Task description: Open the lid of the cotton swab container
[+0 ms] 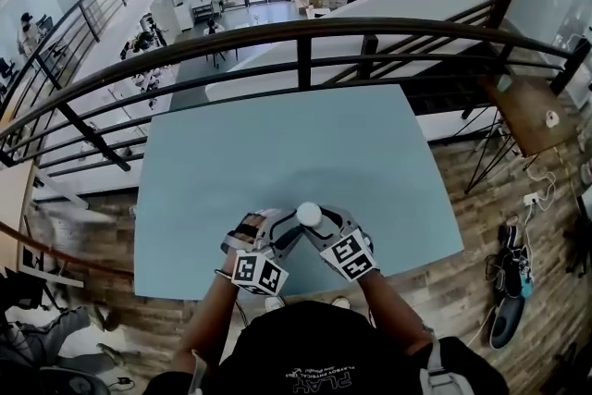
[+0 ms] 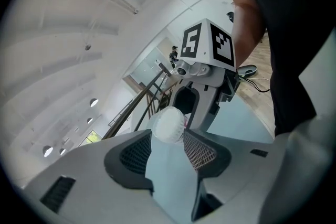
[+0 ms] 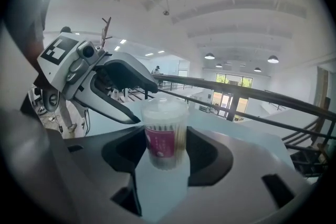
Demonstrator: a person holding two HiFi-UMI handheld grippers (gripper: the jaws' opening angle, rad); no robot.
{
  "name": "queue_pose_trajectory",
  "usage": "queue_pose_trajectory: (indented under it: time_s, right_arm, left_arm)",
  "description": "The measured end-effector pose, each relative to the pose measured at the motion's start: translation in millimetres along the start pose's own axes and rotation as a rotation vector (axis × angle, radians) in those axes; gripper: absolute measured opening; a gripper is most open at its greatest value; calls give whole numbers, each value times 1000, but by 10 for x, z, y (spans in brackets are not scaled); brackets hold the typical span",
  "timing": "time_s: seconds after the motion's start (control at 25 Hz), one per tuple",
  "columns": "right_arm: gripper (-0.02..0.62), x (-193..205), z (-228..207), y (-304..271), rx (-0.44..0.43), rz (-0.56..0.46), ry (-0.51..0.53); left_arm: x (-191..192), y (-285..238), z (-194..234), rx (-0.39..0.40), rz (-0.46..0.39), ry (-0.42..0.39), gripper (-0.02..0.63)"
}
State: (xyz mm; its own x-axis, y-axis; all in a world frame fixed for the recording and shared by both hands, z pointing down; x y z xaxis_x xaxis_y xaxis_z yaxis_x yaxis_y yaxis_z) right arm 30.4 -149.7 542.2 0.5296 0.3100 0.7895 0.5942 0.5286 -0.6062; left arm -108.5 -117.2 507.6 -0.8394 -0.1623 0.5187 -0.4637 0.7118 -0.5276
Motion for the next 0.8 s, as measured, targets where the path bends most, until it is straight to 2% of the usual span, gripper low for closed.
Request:
queue_pose_trajectory:
  time_s: [0.48,0.8]
  right_arm:
    - [236,-19,28,-63,27,44,136]
    - [236,-83,59,-62,38,48,166]
  left_arm:
    - [-21,-114,-46,-1,56,-156,193]
    - [-26,-58,3,8,61,-159,187]
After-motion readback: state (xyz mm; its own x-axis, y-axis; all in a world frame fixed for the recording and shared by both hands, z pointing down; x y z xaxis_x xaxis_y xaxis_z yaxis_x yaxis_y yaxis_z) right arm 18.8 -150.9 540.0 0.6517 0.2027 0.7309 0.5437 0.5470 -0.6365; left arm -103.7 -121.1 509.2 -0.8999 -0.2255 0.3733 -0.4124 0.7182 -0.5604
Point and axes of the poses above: the fingertips, and each gripper's own axes: y backward along the fingers, z to its left, x out of its underside, the point moved 10 cm from there along y, backward along the fingers, and after that the axes turned 13 degrees about z, right-handed, at the moved point
